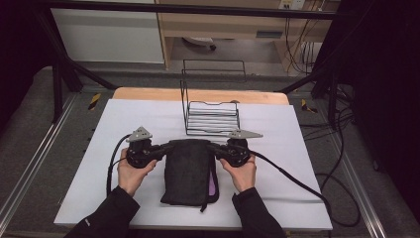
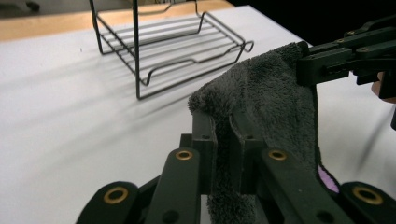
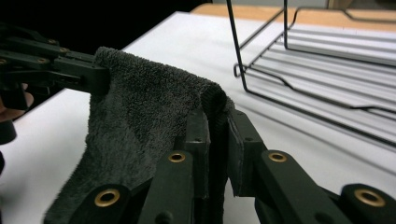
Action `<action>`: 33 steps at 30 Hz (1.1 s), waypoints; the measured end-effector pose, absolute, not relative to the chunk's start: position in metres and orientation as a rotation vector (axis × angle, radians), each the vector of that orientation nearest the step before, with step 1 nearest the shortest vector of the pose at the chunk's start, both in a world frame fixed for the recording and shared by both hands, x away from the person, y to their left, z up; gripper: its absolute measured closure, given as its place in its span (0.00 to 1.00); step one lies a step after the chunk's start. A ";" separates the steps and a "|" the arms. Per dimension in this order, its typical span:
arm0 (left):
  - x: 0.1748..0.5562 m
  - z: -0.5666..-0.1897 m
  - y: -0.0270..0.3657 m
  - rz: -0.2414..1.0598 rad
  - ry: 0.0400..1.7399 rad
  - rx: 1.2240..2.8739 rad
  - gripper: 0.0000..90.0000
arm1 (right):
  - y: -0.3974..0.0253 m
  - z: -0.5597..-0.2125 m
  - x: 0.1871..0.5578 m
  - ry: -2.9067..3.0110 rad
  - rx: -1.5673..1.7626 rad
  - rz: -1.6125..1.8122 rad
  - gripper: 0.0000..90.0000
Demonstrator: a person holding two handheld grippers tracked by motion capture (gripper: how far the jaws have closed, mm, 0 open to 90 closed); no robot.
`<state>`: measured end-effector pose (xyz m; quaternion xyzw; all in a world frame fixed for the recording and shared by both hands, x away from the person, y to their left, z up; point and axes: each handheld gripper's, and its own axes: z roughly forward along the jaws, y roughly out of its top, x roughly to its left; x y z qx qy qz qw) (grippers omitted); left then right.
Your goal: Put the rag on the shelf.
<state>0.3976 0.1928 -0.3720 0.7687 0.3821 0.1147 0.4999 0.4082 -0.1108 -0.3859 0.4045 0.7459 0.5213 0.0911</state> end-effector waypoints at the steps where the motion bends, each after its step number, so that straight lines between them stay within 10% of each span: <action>1: 0.396 -0.370 0.193 0.283 0.918 1.854 0.91 | -0.112 -0.383 0.407 2.207 1.196 1.560 0.90; 33: 0.372 -0.311 0.173 0.428 0.743 1.690 0.91 | -0.138 -0.313 0.372 1.974 0.977 1.669 0.90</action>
